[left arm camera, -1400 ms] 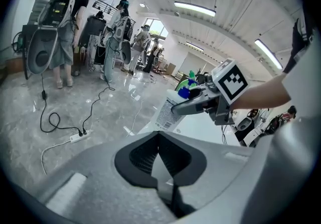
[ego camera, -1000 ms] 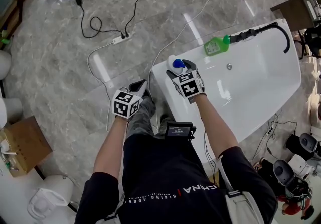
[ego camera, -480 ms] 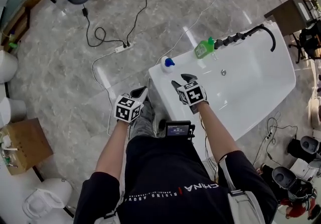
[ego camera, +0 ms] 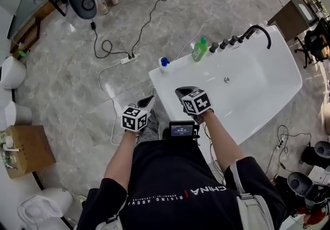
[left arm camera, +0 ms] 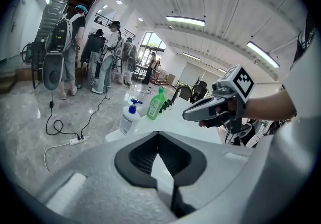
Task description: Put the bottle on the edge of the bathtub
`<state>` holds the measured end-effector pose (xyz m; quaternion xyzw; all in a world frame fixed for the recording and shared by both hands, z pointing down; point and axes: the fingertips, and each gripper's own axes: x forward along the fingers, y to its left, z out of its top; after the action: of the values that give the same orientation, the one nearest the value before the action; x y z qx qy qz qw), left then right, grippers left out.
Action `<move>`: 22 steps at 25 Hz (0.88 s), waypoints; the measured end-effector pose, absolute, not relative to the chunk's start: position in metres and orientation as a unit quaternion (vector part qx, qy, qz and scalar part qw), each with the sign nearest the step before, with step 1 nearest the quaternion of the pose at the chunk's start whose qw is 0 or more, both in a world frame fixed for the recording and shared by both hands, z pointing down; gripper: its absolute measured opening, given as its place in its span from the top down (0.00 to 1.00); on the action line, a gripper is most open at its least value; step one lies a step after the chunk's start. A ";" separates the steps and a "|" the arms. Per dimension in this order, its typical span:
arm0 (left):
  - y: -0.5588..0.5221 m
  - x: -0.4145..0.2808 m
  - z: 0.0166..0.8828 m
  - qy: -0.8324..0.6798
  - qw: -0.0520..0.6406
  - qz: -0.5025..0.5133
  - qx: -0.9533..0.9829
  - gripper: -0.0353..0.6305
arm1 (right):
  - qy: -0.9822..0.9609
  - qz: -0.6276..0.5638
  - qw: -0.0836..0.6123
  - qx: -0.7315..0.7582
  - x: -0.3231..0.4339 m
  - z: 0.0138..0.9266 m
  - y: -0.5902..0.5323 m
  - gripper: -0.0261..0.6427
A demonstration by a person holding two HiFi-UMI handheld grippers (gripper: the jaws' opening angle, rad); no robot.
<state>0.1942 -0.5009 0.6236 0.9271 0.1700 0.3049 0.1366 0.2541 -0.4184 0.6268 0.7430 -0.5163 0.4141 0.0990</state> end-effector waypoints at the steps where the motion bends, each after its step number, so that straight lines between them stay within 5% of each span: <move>1: -0.499 0.191 0.621 0.168 0.136 0.303 0.928 0.93 | -0.518 0.409 0.103 0.744 0.251 0.624 -0.417 0.95; 22: -0.491 0.167 0.591 0.166 0.138 0.269 0.939 0.93 | -0.509 0.383 0.112 0.763 0.232 0.599 -0.420 0.95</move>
<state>0.1675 -0.4907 0.5911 0.9388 0.1658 0.2686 0.1380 0.2321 -0.4197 0.5987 0.7627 -0.5090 0.3828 0.1125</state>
